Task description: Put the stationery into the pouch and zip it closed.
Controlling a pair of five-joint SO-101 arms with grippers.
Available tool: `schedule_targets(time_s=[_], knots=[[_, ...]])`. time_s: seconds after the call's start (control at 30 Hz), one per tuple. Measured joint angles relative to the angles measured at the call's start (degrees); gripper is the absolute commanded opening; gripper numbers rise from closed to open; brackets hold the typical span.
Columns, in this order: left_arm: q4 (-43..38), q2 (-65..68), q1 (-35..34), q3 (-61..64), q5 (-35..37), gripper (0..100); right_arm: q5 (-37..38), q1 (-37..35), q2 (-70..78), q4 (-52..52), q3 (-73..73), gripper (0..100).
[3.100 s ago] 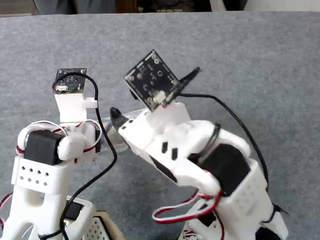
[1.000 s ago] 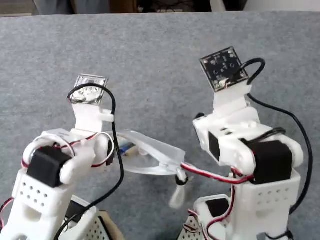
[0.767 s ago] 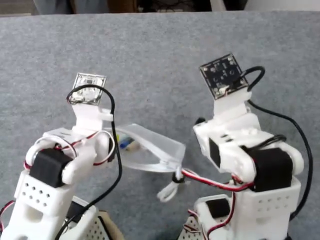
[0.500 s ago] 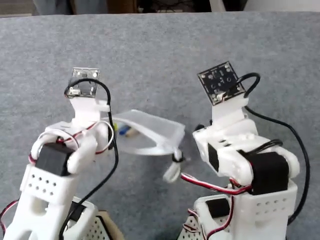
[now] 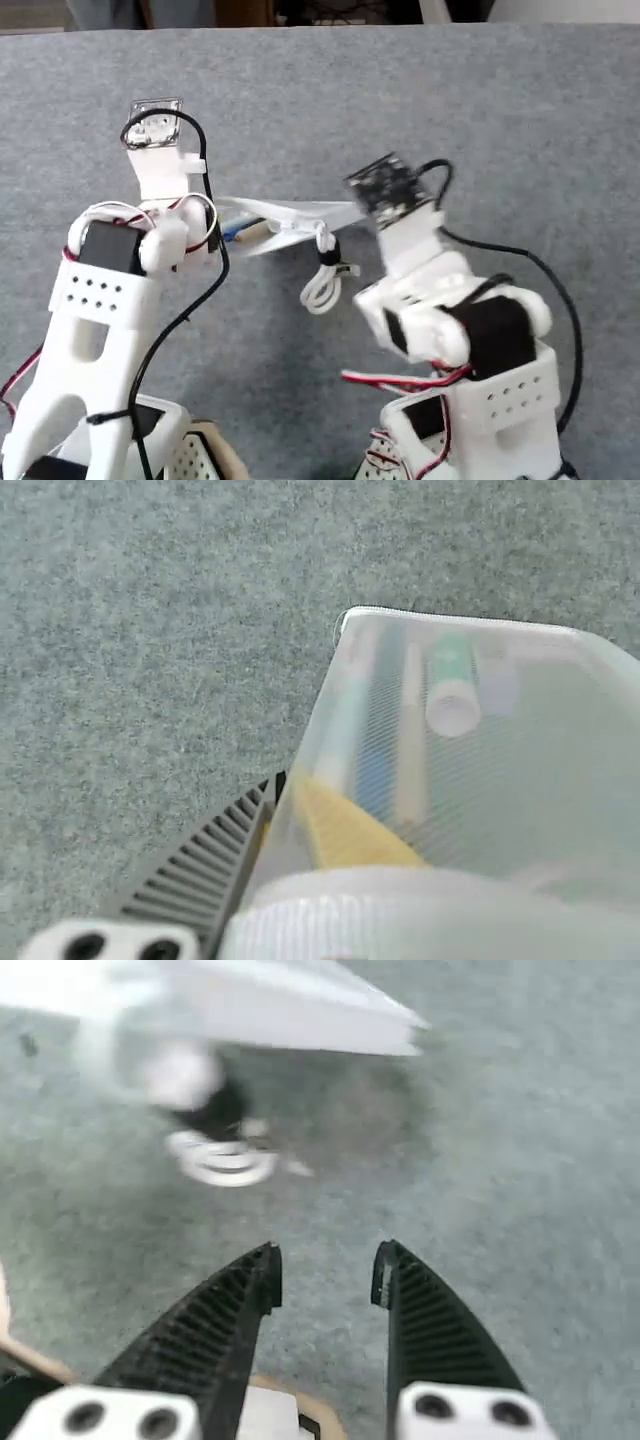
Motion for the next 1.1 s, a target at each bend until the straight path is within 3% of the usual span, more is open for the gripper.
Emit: schedule_targets(time_s=[0.43, 0.8, 1.0, 1.1], knots=[[0.00, 0.97, 0.00, 0.00, 2.02, 3, -0.44, -10.02, 0.00, -13.98, 4.22, 16.0], [0.00, 0.97, 0.00, 0.00, 2.02, 3, -0.53, -10.20, 0.00, -22.86, 13.10, 15.8], [0.70, 0.97, 0.00, -0.26, 2.02, 3, -0.53, -6.59, 0.00, -25.76, 13.54, 0.8], [1.41, 0.97, 0.00, -0.26, 2.02, 3, -0.53, -3.43, 0.00, -28.22, 13.54, 3.0]])
